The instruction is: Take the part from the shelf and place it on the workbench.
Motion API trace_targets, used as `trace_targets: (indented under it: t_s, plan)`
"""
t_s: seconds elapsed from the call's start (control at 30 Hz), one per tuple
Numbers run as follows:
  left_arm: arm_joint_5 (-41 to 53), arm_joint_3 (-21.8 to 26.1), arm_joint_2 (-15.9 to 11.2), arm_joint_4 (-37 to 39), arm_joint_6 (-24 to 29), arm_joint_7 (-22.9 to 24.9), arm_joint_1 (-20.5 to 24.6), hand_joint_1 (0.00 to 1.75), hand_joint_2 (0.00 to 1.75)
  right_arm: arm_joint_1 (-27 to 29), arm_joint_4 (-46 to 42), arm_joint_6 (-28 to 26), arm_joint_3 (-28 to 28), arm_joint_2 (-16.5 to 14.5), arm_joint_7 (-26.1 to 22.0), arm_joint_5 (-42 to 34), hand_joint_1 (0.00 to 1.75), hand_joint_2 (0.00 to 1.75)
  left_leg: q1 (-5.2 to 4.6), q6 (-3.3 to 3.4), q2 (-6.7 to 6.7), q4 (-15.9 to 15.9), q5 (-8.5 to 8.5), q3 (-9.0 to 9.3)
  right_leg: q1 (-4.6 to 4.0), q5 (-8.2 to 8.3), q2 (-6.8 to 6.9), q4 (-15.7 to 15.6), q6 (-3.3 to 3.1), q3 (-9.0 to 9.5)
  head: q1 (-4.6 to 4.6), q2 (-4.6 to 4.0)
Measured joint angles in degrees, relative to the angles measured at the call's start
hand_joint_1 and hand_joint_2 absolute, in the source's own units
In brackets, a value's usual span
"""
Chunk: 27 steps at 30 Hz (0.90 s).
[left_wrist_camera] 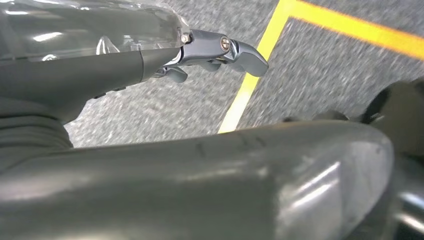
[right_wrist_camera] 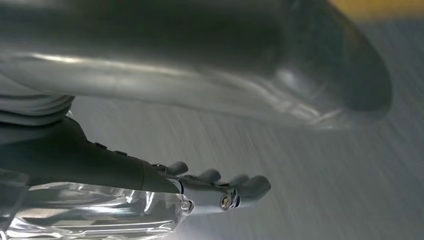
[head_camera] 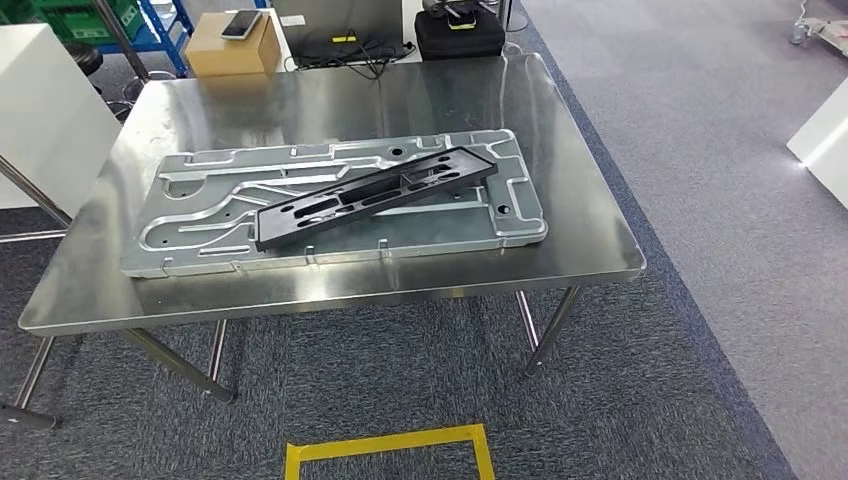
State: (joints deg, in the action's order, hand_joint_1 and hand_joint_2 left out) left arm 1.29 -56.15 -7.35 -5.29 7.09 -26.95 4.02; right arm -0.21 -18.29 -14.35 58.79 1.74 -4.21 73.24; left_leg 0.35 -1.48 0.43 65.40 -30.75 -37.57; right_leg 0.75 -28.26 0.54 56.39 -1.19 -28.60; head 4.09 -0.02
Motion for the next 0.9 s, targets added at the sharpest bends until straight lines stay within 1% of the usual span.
trace_targets:
  t_s: [0.03, 0.07, 0.1, 0.13, 0.17, 0.2, 0.23, 0.27, 0.3, 0.33, 0.37, 0.4, 0.43, 0.47, 0.5, 0.53, 0.57, 0.6, 0.63, 0.67, 0.7, 0.73, 0.77, 0.8, 0.83, 0.87, 0.9]
  plan:
    - [0.0, -0.27, 0.02, 0.0, -0.2, 0.28, -0.02, 0.0, 0.0, -0.08, 0.95, 3.74, 0.22, -0.42, 3.08, 0.06, 0.0, 0.0, 0.03, -0.2, 0.0, 3.53, -2.47, -0.57, -0.1, 0.58, 0.05, 0.06, -0.16, -0.78, 0.0, 0.0]
    - [0.0, -0.62, 0.05, 0.0, -0.36, 0.54, -0.02, 0.0, 0.0, -0.16, 1.79, 6.47, 0.47, -0.91, 5.55, 0.08, 0.0, 0.0, 0.05, -0.35, 0.0, 6.54, -3.67, -0.78, -0.2, 1.18, 0.07, 0.17, -0.19, -1.63, 0.0, 0.0]
    - [0.0, -0.99, 0.1, -0.01, -0.53, 0.82, -0.02, 0.0, 0.0, -0.27, 2.5, 8.22, 0.77, -1.41, 7.27, -0.04, 0.0, 0.0, 0.06, -0.39, 0.0, 8.15, -3.29, -0.3, -0.3, 1.8, 0.09, 0.35, -0.19, -2.57, 0.0, 0.0]
    - [0.01, -1.35, 0.19, -0.01, -0.69, 1.12, -0.02, 0.0, 0.0, -0.43, 3.11, 9.28, 1.1, -1.93, 8.45, -0.27, 0.0, 0.0, 0.06, -0.32, -0.01, 8.07, -1.87, 0.92, -0.4, 2.39, 0.1, 0.55, -0.16, -3.54, 0.0, 0.0]
    - [0.01, -1.71, 0.27, -0.02, -0.84, 1.41, 0.02, 0.0, 0.0, -0.62, 3.63, 10.0, 1.48, -2.47, 9.25, -0.55, 0.0, 0.0, 0.04, -0.08, -0.02, 6.04, -0.17, 3.07, -0.48, 2.99, 0.09, 0.77, -0.1, -4.5, 0.01, 0.0]
    - [0.02, -2.07, 0.33, -0.04, -1.01, 1.74, 0.11, 0.0, 0.0, -0.86, 4.04, 10.59, 1.84, -2.96, 9.82, -0.9, 0.0, 0.0, -0.02, 0.28, -0.03, 2.34, 0.87, 6.2, -0.55, 3.55, 0.07, 0.98, 0.01, -5.28, 0.01, 0.0]
    - [0.02, -2.43, 0.38, -0.09, -1.14, 2.07, 0.25, 0.0, 0.0, -1.09, 4.37, 11.12, 2.2, -3.41, 10.25, -1.34, 0.0, 0.0, -0.19, 0.66, -0.03, -2.33, 0.89, 9.6, -0.67, 4.04, 0.05, 1.19, 0.18, -5.85, 0.01, 0.0]
    - [0.01, -2.84, 0.41, -0.14, -1.31, 2.51, 0.43, 0.0, 0.0, -1.29, 4.66, 11.64, 2.6, -3.77, 10.63, -1.96, 0.0, 0.0, -0.38, 1.05, -0.03, -6.33, 0.36, 12.34, -0.73, 4.58, 0.09, 1.33, 0.41, -6.2, 0.01, 0.0]
    - [0.01, -3.3, 0.46, -0.19, -1.55, 3.06, 0.56, 0.0, 0.0, -1.5, 4.89, 12.1, 3.08, -4.1, 10.96, -2.82, 0.0, 0.0, -0.6, 1.39, -0.03, -9.09, -0.27, 14.08, -0.73, 5.11, 0.15, 1.38, 0.71, -6.41, 0.01, 0.0]
    - [-0.03, -3.85, 0.55, -0.22, -1.85, 3.75, 0.62, 0.0, 0.0, -1.68, 5.09, 12.48, 3.69, -4.39, 11.26, -3.76, 0.0, 0.0, -0.79, 1.72, -0.02, -10.44, -0.47, 14.64, -0.7, 5.66, 0.21, 1.36, 1.03, -6.56, 0.01, 0.0]
    - [-0.05, -4.59, 0.73, -0.24, -2.25, 4.57, 0.61, 0.0, 0.0, -1.85, 5.25, 12.69, 4.44, -4.61, 11.53, -4.59, 0.0, 0.0, -0.74, 2.12, 0.05, -10.63, -0.07, 14.29, -0.62, 6.09, 0.21, 1.32, 1.38, -6.73, 0.01, 0.0]
    - [-0.08, -5.41, 0.96, -0.27, -2.65, 5.36, 0.58, 0.0, 0.0, -2.03, 5.37, 12.81, 5.16, -4.78, 11.74, -5.17, 0.0, 0.0, -0.69, 2.56, 0.18, -10.75, 0.57, 13.8, -0.52, 5.69, 0.1, 1.56, 1.73, -7.01, 0.01, 0.0]
    - [-0.11, -6.23, 1.19, -0.31, -3.06, 6.18, 0.55, 0.0, 0.0, -2.18, 5.46, 12.89, 5.76, -4.93, 11.96, -5.42, 0.0, 0.0, -0.59, 3.07, 0.31, -10.88, 1.29, 13.21, -0.44, 4.22, -0.04, 2.48, 2.07, -7.44, 0.0, 0.0]
    - [-0.1, -7.07, 1.46, -0.38, -3.46, 6.98, 0.53, 0.0, 0.0, -2.3, 5.56, 13.01, 6.19, -5.03, 12.18, -5.39, 0.0, 0.0, -0.48, 3.5, 0.44, -11.0, 2.08, 12.44, -0.34, 1.64, -0.18, 4.46, 2.4, -8.06, 0.0, 0.0]
    - [-0.1, -7.86, 1.72, -0.45, -3.83, 7.78, 0.51, 0.0, 0.0, -2.4, 5.67, 13.23, 6.39, -5.1, 12.33, -5.17, 0.0, 0.0, -0.53, 3.78, 0.5, -10.96, 2.8, 11.55, -0.18, -1.65, -0.27, 7.58, 2.7, -8.78, 0.0, 0.0]
    - [-0.09, -8.61, 1.99, -0.5, -4.16, 8.54, 0.46, 0.0, 0.0, -2.48, 5.78, 13.49, 6.47, -5.18, 12.43, -4.86, 0.0, 0.0, -0.56, 3.95, 0.51, -10.89, 3.51, 10.62, -0.07, -4.45, -0.29, 11.18, 2.95, -9.45, 0.0, 0.0]
    - [-0.09, -9.28, 2.33, -0.54, -4.38, 9.19, 0.41, 0.0, 0.0, -2.52, 5.87, 13.75, 6.5, -5.23, 12.48, -4.57, 0.0, 0.0, -0.58, 3.92, 0.51, -10.74, 4.21, 9.63, 0.04, -6.0, -0.29, 14.51, 3.18, -9.86, 0.0, 0.0]
    - [-0.09, -9.84, 2.64, -0.56, -4.53, 9.7, 0.37, 0.0, 0.0, -2.56, 5.95, 13.96, 6.5, -5.26, 12.47, -4.36, 0.0, 0.0, -0.56, 3.82, 0.51, -10.47, 4.86, 8.57, 0.14, -6.02, -0.29, 16.67, 3.38, -9.73, 0.0, 0.0]
    - [-0.08, -10.34, 2.95, -0.61, -4.59, 10.06, 0.36, 0.0, 0.0, -2.63, 5.98, 14.15, 6.5, -5.28, 12.45, -4.27, 0.0, 0.0, -0.5, 3.66, 0.52, -10.08, 5.43, 7.46, 0.22, -4.69, -0.28, 16.96, 3.54, -8.78, 0.0, 0.0]
    - [-0.08, -10.72, 3.22, -0.66, -4.62, 10.36, 0.36, 0.0, 0.0, -2.72, 6.0, 14.39, 6.5, -5.28, 12.43, -4.25, 0.0, 0.0, -0.41, 3.45, 0.53, -9.58, 5.93, 6.31, 0.3, -2.87, -0.28, 15.42, 3.65, -6.9, 0.0, 0.0]
    - [-0.07, -11.01, 3.42, -0.7, -4.62, 10.61, 0.4, 0.0, 0.0, -2.86, 6.01, 14.63, 6.5, -5.29, 12.41, -4.29, 0.0, 0.0, -0.33, 3.21, 0.53, -8.96, 6.37, 5.2, 0.39, -1.55, -0.29, 12.21, 3.65, -4.11, 0.0, 0.0]
    - [-0.07, -11.21, 3.59, -0.76, -4.57, 10.81, 0.45, 0.0, 0.0, -3.04, 6.01, 14.8, 6.5, -5.3, 12.39, -4.38, 0.0, 0.0, -0.32, 2.93, 0.51, -8.3, 6.72, 4.2, 0.35, -1.27, -0.3, 7.98, 3.55, -0.99, 0.0, 0.0]
    - [-0.07, -11.35, 3.68, -0.79, -4.5, 10.97, 0.49, 0.0, 0.0, -3.22, 6.02, 14.88, 6.55, -5.37, 12.39, -4.52, 0.0, 0.0, -0.33, 2.59, 0.49, -7.73, 7.07, 3.43, 0.28, -1.85, -0.34, 4.11, 3.25, 1.61, 0.0, 0.0]
    - [-0.07, -11.46, 3.73, -0.82, -4.42, 11.1, 0.55, 0.0, 0.0, -3.41, 6.06, 14.86, 6.65, -5.47, 12.39, -4.69, 0.0, 0.0, -0.35, 2.22, 0.5, -7.34, 7.48, 2.9, 0.14, -2.71, -0.39, 1.39, 2.87, 3.21, 0.01, 0.0]
    - [-0.07, -11.61, 3.73, -0.85, -4.37, 11.2, 0.59, 0.0, 0.0, -3.56, 6.11, 14.83, 6.79, -5.61, 12.38, -4.85, 0.0, 0.0, -0.35, 1.83, 0.52, -7.21, 7.96, 2.55, -0.07, -3.27, -0.44, 0.01, 2.44, 3.74, 0.01, 0.0]
    - [-0.07, -11.82, 3.69, -0.85, -4.35, 11.27, 0.58, 0.0, 0.0, -3.63, 6.19, 14.83, 6.97, -5.78, 12.37, -5.03, 0.0, 0.0, -0.33, 1.41, 0.52, -7.24, 8.46, 2.33, -0.06, -3.16, -0.45, -0.29, 1.92, 3.5, 0.0, 0.0]
    - [-0.07, -12.03, 3.61, -0.84, -4.35, 11.31, 0.56, 0.0, 0.0, -3.71, 6.28, 14.84, 7.15, -5.96, 12.36, -5.2, 0.0, 0.0, -0.23, 1.05, 0.44, -7.08, 8.4, 2.06, -0.01, -2.62, -0.33, -0.28, 1.45, 3.02, 0.01, 0.0]
